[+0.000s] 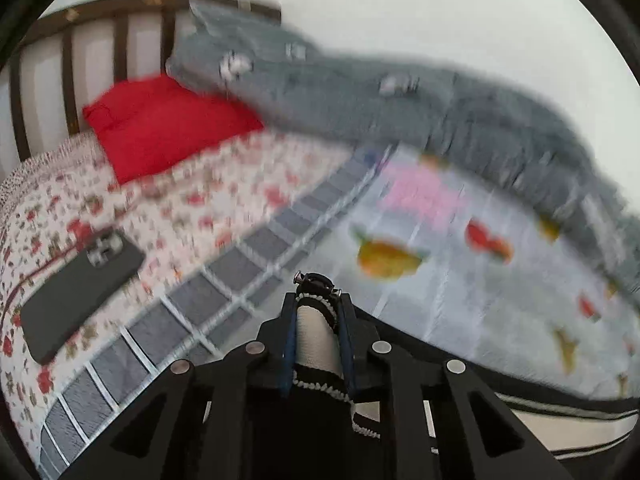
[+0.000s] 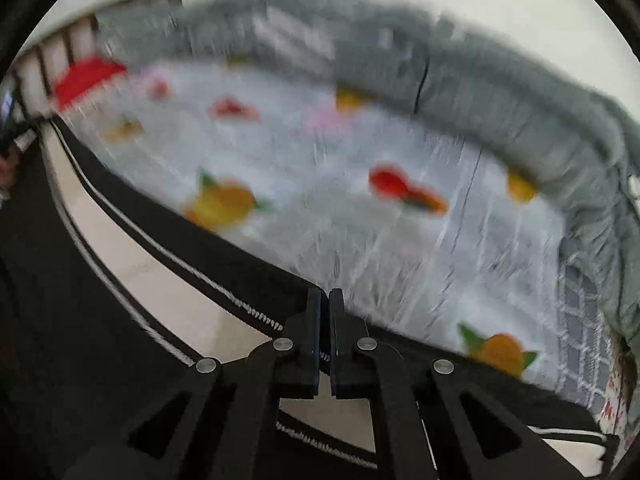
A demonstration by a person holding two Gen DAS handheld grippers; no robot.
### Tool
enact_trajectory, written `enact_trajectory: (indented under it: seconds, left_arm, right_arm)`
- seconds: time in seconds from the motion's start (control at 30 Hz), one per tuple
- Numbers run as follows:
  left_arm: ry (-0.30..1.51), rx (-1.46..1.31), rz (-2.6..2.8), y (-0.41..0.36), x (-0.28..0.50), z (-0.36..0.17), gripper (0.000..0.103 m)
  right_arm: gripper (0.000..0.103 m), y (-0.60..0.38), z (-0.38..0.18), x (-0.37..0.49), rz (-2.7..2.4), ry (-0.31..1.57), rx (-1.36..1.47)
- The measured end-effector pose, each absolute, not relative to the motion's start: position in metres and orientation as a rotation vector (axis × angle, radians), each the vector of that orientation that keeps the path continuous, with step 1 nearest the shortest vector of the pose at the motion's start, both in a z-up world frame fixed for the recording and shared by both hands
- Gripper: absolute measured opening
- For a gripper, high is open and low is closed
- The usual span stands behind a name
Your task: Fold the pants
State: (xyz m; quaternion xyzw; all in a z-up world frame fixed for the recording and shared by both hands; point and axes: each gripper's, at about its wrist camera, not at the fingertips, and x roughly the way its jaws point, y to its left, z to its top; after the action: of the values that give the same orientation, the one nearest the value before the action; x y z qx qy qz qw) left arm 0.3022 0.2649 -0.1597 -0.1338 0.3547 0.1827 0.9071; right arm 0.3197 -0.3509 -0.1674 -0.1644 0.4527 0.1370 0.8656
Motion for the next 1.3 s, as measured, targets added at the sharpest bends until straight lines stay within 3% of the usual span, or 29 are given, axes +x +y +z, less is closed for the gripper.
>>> enact_trajectory:
  seconds: [0.03,0.1,0.17,0.27,0.4,0.53,0.7,0.97,1.3]
  left_arm:
    - [0.752,-0.279,0.384,0.266,0.305,-0.163,0.022]
    - [0.753,-0.301,0.395,0.27,0.302,-0.163,0.032]
    - [0.752,-0.315,0.433,0.274,0.296,-0.161,0.052]
    - [0.74,-0.337,0.409,0.275,0.286,-0.16,0.052]
    - [0.752,-0.31,0.401,0.265,0.283,-0.16,0.052]
    - [0.751,-0.288,0.395,0.252,0.271,-0.153,0.053]
    - [0.739,-0.248,0.355,0.232,0.242,-0.141,0.056]
    - [0.748,-0.251,0.293,0.197,0.188,-0.134,0.056]
    - [0.724,-0.301,0.237,0.181,0.125,-0.128,0.056]
  right_arm:
    - [0.006,-0.35,-0.171,0.322,0.271,0.935,-0.348]
    - [0.029,-0.354,-0.162,0.319,0.211,0.909,-0.34]
    - [0.039,-0.368,-0.148,0.31,0.119,0.874,-0.332]
    - [0.04,-0.405,-0.135,0.297,-0.028,0.825,-0.308]
    - [0.04,-0.454,-0.161,0.313,-0.093,0.928,-0.188]
    - [0.04,-0.454,-0.143,0.301,-0.155,0.877,-0.202]
    - [0.054,-0.464,-0.13,0.24,-0.166,0.84,-0.149]
    - [0.054,-0.494,-0.159,0.141,-0.235,0.807,-0.052]
    - [0.055,-0.468,-0.132,0.078,-0.225,0.742,0.019]
